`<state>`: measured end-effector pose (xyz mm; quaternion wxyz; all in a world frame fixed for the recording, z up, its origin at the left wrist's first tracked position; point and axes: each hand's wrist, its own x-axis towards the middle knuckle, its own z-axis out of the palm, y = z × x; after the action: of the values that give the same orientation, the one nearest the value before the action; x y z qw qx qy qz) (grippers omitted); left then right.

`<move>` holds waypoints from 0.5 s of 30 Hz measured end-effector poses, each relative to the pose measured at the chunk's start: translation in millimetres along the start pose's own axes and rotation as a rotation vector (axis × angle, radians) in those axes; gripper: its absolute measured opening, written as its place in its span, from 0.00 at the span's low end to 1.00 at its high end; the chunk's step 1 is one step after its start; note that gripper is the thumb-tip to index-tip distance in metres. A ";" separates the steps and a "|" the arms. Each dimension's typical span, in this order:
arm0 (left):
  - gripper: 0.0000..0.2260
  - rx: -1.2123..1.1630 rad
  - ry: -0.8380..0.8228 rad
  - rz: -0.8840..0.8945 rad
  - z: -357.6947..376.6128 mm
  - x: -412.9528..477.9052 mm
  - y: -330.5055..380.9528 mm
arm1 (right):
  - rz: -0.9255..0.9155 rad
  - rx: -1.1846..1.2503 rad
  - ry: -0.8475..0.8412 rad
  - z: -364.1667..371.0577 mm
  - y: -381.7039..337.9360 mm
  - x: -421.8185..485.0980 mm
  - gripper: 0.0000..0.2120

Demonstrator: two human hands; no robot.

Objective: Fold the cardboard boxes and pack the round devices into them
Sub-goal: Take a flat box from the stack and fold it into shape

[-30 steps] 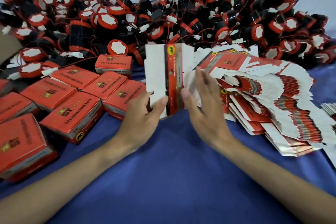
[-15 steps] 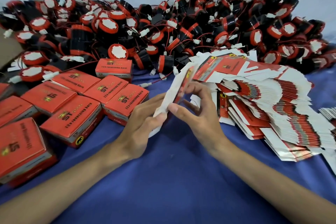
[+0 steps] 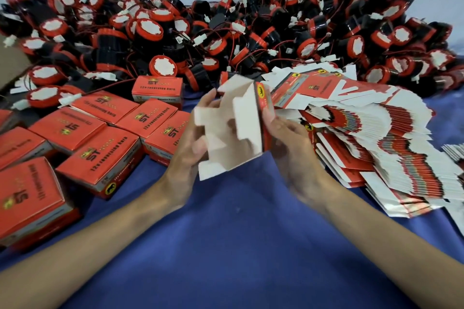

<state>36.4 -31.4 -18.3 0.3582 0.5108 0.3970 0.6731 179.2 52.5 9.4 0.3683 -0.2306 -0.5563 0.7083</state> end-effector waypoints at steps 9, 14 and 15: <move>0.59 0.452 -0.020 -0.028 10.6 -6.7 4.2 | 0.006 0.252 -0.170 5.6 8.0 -13.0 0.13; 0.31 0.292 0.047 0.008 9.6 -9.4 6.5 | -0.111 -0.124 -0.266 11.5 16.4 -20.2 0.12; 0.32 0.255 0.098 0.027 9.3 -7.9 6.4 | -0.126 -0.153 -0.275 10.3 16.1 -19.2 0.11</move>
<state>46.7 -39.6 -14.2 0.2616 0.5240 0.4896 0.6460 179.3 29.5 -4.8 0.3136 -0.1233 -0.6671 0.6644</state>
